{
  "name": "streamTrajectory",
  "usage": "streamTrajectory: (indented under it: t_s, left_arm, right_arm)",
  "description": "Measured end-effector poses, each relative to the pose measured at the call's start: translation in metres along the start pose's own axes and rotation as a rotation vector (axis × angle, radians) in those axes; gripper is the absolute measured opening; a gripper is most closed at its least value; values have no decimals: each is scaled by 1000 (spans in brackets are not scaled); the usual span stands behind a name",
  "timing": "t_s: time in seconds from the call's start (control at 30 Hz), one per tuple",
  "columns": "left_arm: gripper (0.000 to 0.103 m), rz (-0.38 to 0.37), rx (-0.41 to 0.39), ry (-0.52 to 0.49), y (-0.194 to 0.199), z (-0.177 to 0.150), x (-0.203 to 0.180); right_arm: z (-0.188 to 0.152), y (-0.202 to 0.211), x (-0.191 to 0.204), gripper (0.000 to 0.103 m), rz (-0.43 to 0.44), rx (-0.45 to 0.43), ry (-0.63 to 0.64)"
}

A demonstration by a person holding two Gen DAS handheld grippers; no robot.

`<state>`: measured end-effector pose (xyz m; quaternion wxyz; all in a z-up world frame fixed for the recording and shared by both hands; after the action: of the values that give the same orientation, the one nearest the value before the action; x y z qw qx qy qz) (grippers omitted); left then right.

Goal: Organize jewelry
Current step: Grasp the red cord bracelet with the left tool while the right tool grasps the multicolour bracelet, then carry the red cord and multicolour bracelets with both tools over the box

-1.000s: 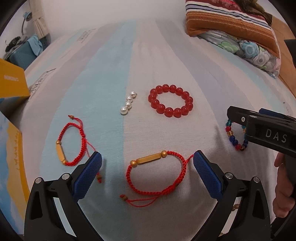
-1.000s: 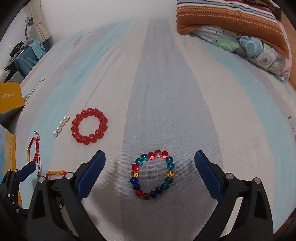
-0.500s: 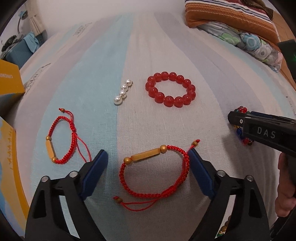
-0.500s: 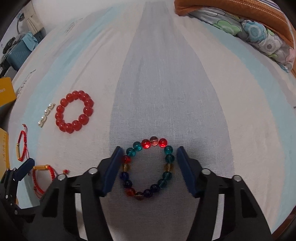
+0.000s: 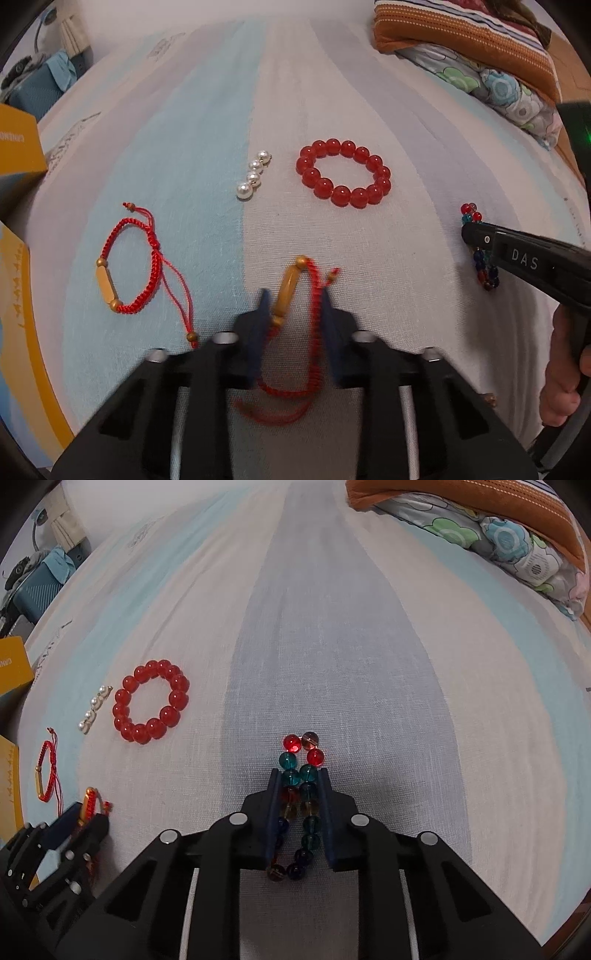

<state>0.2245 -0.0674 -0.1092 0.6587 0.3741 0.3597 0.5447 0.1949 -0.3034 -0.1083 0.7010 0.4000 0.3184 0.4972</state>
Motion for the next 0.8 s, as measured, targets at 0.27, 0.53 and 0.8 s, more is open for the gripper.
streamTrajectory:
  t_s: [0.27,0.53,0.8]
  left_arm:
    - [7,-25,-6,6,6,-2,2]
    - [7,-33,-26,7,15,-2,2]
    - [7,-39,-42,9,23,0,3]
  right_arm:
    - [2,4,-2,18,3,-14,-12]
    - [2,15,-5,9,-15,-51,-15]
    - [4,22,-8,9,11,-63,-34]
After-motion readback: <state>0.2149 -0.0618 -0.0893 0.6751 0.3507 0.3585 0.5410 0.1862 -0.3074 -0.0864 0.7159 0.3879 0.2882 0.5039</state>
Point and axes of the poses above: each gripper's, at about its wrist camera, not at the fingertips, and y roughly against the way its jaws point, x to its left, z to its top, the point moved 5 cm from there along -y, roughly the way its jaws point, and after that the axes turned 2 degrees about -z, right-handed, at the moved point
